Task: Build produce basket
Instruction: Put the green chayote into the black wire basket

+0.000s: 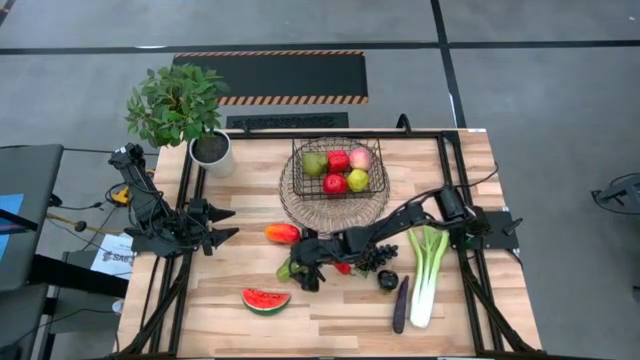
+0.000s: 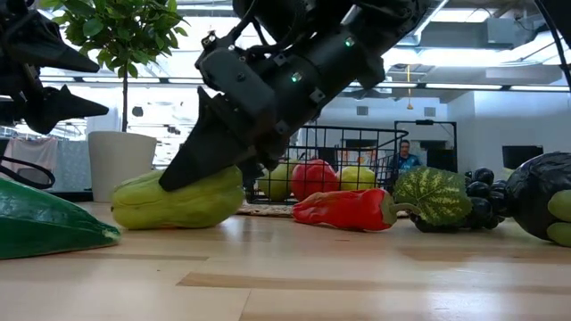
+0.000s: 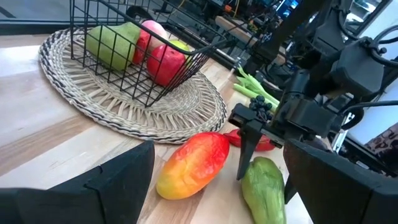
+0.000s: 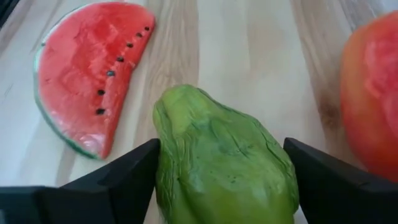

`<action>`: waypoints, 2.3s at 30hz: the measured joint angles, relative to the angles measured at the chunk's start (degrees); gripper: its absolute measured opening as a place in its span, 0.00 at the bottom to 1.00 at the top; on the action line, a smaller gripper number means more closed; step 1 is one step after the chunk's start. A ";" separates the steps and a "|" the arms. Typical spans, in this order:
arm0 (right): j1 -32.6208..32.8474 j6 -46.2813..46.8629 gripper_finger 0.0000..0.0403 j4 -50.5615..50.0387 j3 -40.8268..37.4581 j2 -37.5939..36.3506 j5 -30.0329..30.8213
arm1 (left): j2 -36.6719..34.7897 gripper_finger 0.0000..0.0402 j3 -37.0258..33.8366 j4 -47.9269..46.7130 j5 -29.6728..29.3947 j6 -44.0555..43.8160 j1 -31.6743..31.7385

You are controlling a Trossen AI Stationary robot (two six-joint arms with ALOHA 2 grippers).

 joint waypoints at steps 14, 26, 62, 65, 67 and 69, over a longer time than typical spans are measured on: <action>-2.29 -4.26 0.75 -12.24 -0.10 -18.82 7.37 | 0.00 0.85 -0.02 0.02 0.21 -0.02 -0.01; -12.51 7.48 0.75 -23.63 0.01 -29.68 35.24 | 0.00 0.85 -0.02 -0.02 -0.55 0.03 -0.01; -18.06 26.60 0.75 -25.23 -0.01 -16.85 31.48 | 0.00 0.85 -0.02 0.02 -0.39 -1.06 -0.01; -18.06 26.61 0.75 -25.16 -0.01 -16.85 31.48 | 0.00 0.85 -0.02 0.02 -0.37 -1.06 0.00; -18.06 26.61 0.75 -24.78 -0.01 -16.85 31.48 | 0.00 0.85 -0.02 0.02 -0.37 -1.08 0.00; -18.06 26.63 0.75 -22.91 -0.01 -16.85 31.42 | 0.00 0.85 -0.02 0.02 -0.37 -1.05 -0.01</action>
